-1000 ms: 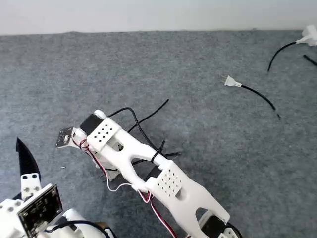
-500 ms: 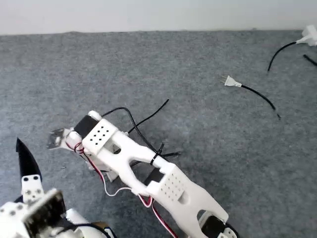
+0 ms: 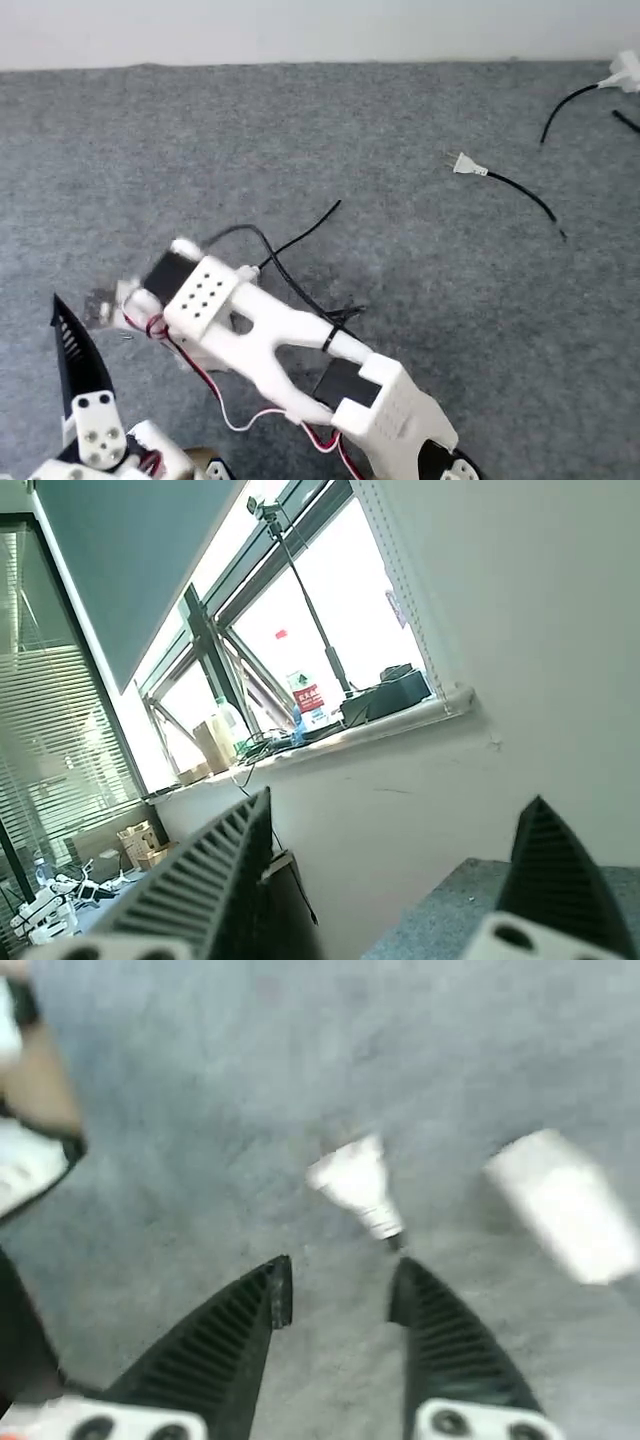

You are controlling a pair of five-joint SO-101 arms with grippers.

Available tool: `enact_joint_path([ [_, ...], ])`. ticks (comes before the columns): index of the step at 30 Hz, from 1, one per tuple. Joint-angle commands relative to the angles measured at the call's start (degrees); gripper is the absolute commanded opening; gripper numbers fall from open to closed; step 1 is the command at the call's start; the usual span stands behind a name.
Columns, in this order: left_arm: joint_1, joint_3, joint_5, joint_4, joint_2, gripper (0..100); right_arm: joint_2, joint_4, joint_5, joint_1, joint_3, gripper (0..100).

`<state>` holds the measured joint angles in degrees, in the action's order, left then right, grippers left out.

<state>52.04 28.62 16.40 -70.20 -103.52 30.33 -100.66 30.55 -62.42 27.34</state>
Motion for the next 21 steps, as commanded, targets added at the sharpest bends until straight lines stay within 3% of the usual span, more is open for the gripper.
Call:
enact_joint_path([
  [1, -0.35, -3.38, 0.44, -2.29, -0.88, 37, -3.56, -0.13, -0.62, 0.57, -2.37, 20.1],
  [21, -0.35, -8.84, 0.62, -5.45, -0.88, 37, 10.51, 11.38, 0.00, 5.85, -8.18, 18.4],
])
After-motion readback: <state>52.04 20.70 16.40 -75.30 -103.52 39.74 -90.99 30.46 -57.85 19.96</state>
